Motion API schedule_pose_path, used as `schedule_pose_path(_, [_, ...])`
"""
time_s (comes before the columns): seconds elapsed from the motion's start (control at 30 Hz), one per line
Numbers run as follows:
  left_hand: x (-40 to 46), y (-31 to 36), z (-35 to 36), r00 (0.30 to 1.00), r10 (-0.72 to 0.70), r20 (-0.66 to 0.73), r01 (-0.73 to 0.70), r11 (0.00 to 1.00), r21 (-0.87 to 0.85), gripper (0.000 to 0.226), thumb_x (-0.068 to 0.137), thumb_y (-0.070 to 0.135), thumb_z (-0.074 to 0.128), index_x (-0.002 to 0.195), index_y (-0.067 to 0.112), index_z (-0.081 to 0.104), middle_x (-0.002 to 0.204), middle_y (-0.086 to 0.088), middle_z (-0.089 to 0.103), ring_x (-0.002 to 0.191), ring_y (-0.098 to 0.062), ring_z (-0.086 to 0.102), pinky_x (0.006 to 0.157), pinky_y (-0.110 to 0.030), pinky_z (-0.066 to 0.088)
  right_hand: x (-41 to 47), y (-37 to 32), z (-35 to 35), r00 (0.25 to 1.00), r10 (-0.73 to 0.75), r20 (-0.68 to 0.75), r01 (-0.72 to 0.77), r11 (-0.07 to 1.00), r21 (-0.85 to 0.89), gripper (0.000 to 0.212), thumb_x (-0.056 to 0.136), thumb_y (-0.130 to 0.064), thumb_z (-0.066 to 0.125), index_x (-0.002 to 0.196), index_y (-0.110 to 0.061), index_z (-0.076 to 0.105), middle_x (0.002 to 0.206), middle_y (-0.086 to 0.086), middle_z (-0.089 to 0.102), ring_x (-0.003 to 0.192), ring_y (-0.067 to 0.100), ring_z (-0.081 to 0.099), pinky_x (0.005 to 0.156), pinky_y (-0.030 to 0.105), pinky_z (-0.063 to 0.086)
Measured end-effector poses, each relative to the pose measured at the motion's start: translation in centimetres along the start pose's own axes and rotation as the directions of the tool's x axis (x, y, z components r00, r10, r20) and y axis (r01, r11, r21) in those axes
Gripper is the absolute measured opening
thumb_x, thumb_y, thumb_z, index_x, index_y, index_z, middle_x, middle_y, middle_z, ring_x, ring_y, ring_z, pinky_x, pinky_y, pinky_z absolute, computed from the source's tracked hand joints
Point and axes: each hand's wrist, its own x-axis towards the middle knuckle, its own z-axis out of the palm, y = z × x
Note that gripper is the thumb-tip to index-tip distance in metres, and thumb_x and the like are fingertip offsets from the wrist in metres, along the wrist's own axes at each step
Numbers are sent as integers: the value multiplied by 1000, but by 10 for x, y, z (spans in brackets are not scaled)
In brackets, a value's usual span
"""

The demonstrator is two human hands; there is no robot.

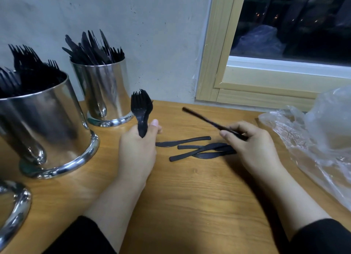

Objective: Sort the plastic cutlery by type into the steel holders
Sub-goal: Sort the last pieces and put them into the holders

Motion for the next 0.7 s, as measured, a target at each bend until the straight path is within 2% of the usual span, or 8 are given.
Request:
schedule_pose_path(0.07, [2, -2, -5, 999, 33, 24, -35, 994, 101, 41, 99, 46, 55, 87, 9, 69, 64, -9, 52, 58, -18, 48, 59, -35, 42, -5, -3, 4, 984, -77, 162, 76, 997, 11, 12, 87, -18, 77, 81, -27, 73, 80, -10, 68, 80, 7, 61, 71, 14, 41])
schedule_pose_path(0.13, [2, -1, -10, 990, 34, 138, -60, 979, 192, 46, 99, 47, 56, 99, 4, 71, 66, -9, 51, 60, -16, 48, 61, -33, 41, -7, -6, 7, 964, -109, 243, 105, 994, 29, 12, 86, -21, 77, 79, -29, 73, 82, -9, 68, 81, 12, 61, 71, 20, 43])
schedule_pose_path(0.23, [-5, 2, -13, 921, 16, 390, -162, 925, 343, 34, 100, 43, 58, 93, 13, 73, 68, -7, 57, 53, -4, 44, 52, -18, 34, -7, -7, 7, 958, -102, 267, 87, 994, 69, 11, 86, -22, 78, 79, -29, 74, 82, -6, 69, 80, 17, 62, 73, 30, 46])
schedule_pose_path(0.3, [-8, 2, -13, 890, 19, 455, -209, 905, 370, 32, 100, 40, 59, 88, 13, 70, 67, -2, 54, 54, -5, 43, 52, -18, 35, -7, -6, 6, 969, -54, 240, 28, 993, 113, 8, 84, -24, 79, 82, -30, 74, 83, -4, 70, 75, 15, 61, 72, 29, 47])
schedule_pose_path(0.37, [-7, 2, -14, 910, 18, 415, -184, 913, 364, 32, 101, 39, 59, 82, 14, 67, 61, 5, 52, 50, -4, 44, 50, -17, 35, -4, -2, 2, 992, -7, 130, -11, 991, 134, 6, 87, -27, 75, 93, -30, 73, 86, -3, 70, 71, 9, 57, 70, 21, 45])
schedule_pose_path(0.47, [-3, 2, -14, 961, 6, 276, -105, 932, 347, 36, 102, 39, 57, 74, 17, 64, 52, 10, 55, 44, -1, 46, 47, -16, 36, 4, 11, -2, 997, 24, 74, -12, 988, -154, 14, 95, -31, 65, 108, -30, 70, 95, -10, 63, 89, 11, 57, 79, 16, 41])
schedule_pose_path(0.6, [-2, 1, -9, 986, 13, 164, -66, 944, 323, 40, 103, 39, 54, 73, 16, 68, 60, 4, 56, 46, -2, 46, 54, -28, 37, 6, 23, 4, 964, 136, 227, -26, 902, -430, 29, 95, -40, 65, 122, -30, 68, 105, -12, 52, 111, 19, 49, 99, 46, 41])
schedule_pose_path(0.7, [-1, 1, -6, 992, 15, 128, -51, 958, 283, 39, 105, 36, 53, 74, 17, 69, 62, 7, 61, 45, -2, 46, 51, -22, 37, 7, 21, 7, 948, 171, 268, -11, 861, -508, 27, 94, -44, 63, 119, -34, 68, 108, -13, 51, 114, 17, 46, 100, 48, 38])
